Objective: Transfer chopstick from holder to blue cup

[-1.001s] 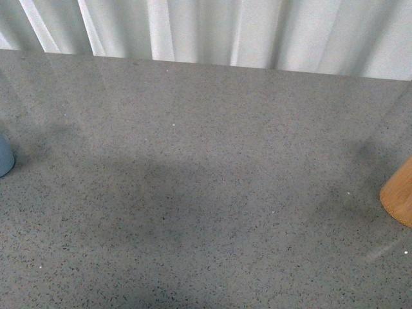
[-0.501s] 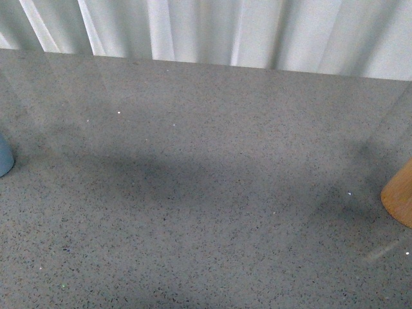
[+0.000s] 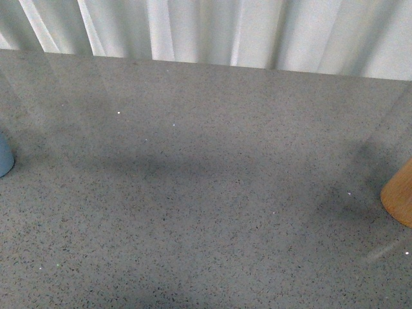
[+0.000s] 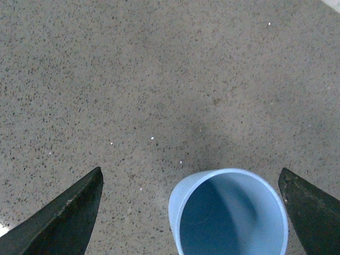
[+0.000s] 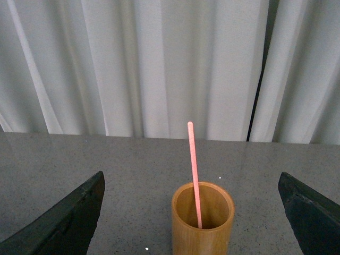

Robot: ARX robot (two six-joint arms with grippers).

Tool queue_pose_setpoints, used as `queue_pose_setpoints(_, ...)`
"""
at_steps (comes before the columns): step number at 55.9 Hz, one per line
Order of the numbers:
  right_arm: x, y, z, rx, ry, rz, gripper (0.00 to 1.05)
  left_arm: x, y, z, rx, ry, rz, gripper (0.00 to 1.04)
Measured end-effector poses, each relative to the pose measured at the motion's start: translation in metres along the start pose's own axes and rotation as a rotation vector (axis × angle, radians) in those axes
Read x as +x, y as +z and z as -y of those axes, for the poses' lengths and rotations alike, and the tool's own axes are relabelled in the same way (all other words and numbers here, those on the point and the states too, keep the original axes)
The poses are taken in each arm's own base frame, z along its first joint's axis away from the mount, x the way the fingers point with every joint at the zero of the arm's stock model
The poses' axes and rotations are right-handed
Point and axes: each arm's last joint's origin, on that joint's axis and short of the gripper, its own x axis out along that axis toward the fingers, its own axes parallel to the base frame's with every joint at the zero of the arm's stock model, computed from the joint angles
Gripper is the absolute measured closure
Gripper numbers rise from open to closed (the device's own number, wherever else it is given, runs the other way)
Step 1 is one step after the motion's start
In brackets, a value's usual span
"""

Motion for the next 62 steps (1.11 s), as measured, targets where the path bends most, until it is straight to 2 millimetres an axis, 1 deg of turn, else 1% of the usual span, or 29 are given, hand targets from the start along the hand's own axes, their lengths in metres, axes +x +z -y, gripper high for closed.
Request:
queue_pose_setpoints(8, 0.0, 0.0, 0.0, 0.0, 0.0, 0.0, 0.1, 0.011, -0.019, -0.006, 0.017, 0.004, -0.071, 0.07)
queue_pose_setpoints(17, 0.0, 0.0, 0.0, 0.0, 0.0, 0.0, 0.1, 0.013, -0.022, -0.008, 0.017, 0.01, -0.08, 0.07)
queue_pose_setpoints(28, 0.0, 0.0, 0.0, 0.0, 0.0, 0.0, 0.1, 0.014, -0.032, 0.0, 0.07, -0.011, -0.101, 0.07)
queue_pose_setpoints(35, 0.0, 0.0, 0.0, 0.0, 0.0, 0.0, 0.1, 0.015, -0.034, 0.006, 0.103, -0.019, -0.107, 0.07)
queue_pose_setpoints(44, 0.0, 0.0, 0.0, 0.0, 0.0, 0.0, 0.1, 0.022, -0.036, 0.015, 0.136, 0.0, -0.135, 0.07)
queue_pose_setpoints(45, 0.0, 0.0, 0.0, 0.0, 0.0, 0.0, 0.1, 0.024, -0.036, 0.017, 0.145, 0.004, -0.144, 0.09)
queue_pose_setpoints(49, 0.0, 0.0, 0.0, 0.0, 0.0, 0.0, 0.1, 0.03, -0.036, 0.026, 0.171, 0.007, -0.169, 0.24)
queue_pose_setpoints(55, 0.0, 0.0, 0.0, 0.0, 0.0, 0.0, 0.1, 0.034, -0.035, 0.034, 0.19, 0.013, -0.184, 0.38)
queue_pose_setpoints(58, 0.0, 0.0, 0.0, 0.0, 0.0, 0.0, 0.1, 0.035, -0.034, 0.039, 0.201, 0.018, -0.191, 0.49)
queue_pose_setpoints(61, 0.0, 0.0, 0.0, 0.0, 0.0, 0.0, 0.1, 0.035, -0.031, 0.045, 0.212, 0.013, -0.193, 0.62)
queue_pose_setpoints(62, 0.0, 0.0, 0.0, 0.0, 0.0, 0.0, 0.1, 0.035, -0.03, 0.046, 0.214, 0.013, -0.193, 0.65)
